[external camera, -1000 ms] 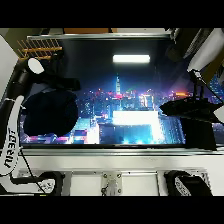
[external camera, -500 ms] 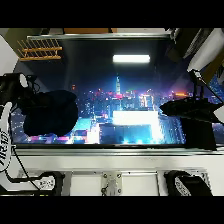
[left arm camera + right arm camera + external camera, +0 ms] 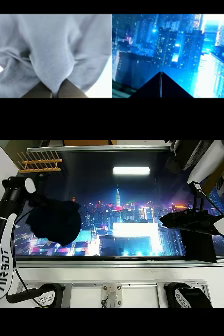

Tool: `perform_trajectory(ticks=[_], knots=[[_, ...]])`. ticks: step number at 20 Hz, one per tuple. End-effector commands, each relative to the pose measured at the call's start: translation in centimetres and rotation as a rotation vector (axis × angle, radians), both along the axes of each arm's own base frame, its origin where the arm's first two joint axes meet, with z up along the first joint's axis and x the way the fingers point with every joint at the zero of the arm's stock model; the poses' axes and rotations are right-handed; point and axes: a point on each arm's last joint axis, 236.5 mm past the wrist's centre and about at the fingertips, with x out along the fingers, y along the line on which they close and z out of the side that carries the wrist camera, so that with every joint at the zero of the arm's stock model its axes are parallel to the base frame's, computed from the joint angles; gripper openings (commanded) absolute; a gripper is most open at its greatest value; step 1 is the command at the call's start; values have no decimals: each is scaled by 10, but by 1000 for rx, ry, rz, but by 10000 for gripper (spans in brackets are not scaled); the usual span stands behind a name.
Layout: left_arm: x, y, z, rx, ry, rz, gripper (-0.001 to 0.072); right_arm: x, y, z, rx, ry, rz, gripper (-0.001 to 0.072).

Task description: Fold the clothes and pants, and hang the long-sleeved shirts on hangers.

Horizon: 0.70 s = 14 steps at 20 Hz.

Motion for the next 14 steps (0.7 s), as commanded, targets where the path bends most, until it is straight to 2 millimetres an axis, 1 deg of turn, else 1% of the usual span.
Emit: perform_trajectory(ticks=[1, 2, 3, 4, 5, 6, 7, 8, 9, 10, 11, 13, 14], knots=[[-9, -148, 82, -179, -209, -406, 7, 1, 1, 2, 5, -5, -2, 15], [-25, -188, 97, -206, -246, -529, 8, 5, 2, 5, 20, -23, -11, 15], [-42, -221, 105, -216, -267, -639, 8, 9, 4, 9, 40, -37, -19, 15], [-60, -248, 106, -217, -269, -730, 8, 11, 5, 10, 49, -42, -22, 15], [-78, -272, 103, -217, -258, -813, 8, 10, 7, 10, 59, -39, -19, 15], [-91, -287, 96, -209, -239, -868, 8, 9, 8, 10, 58, -36, -17, 15], [-97, -298, 86, -182, -222, -904, 8, 9, 8, 10, 57, -34, -15, 15], [-99, -302, 77, -158, -206, -910, 8, 9, 7, 10, 54, -35, -16, 15], [-94, -301, 68, -143, -191, -872, 29, 9, 6, 9, 53, -34, -17, 15], [-84, -294, 61, -126, -178, -817, 310, 9, 6, 9, 53, -34, -17, 15], [-71, -282, 55, -130, -162, -726, 519, 9, 6, 9, 49, -34, -17, 15], [-47, -249, 44, -191, -118, -526, 517, 9, 5, 8, 44, -34, -18, 15], [-42, -234, 36, -249, -80, -432, 516, 9, 4, 8, 41, -34, -18, 15]])
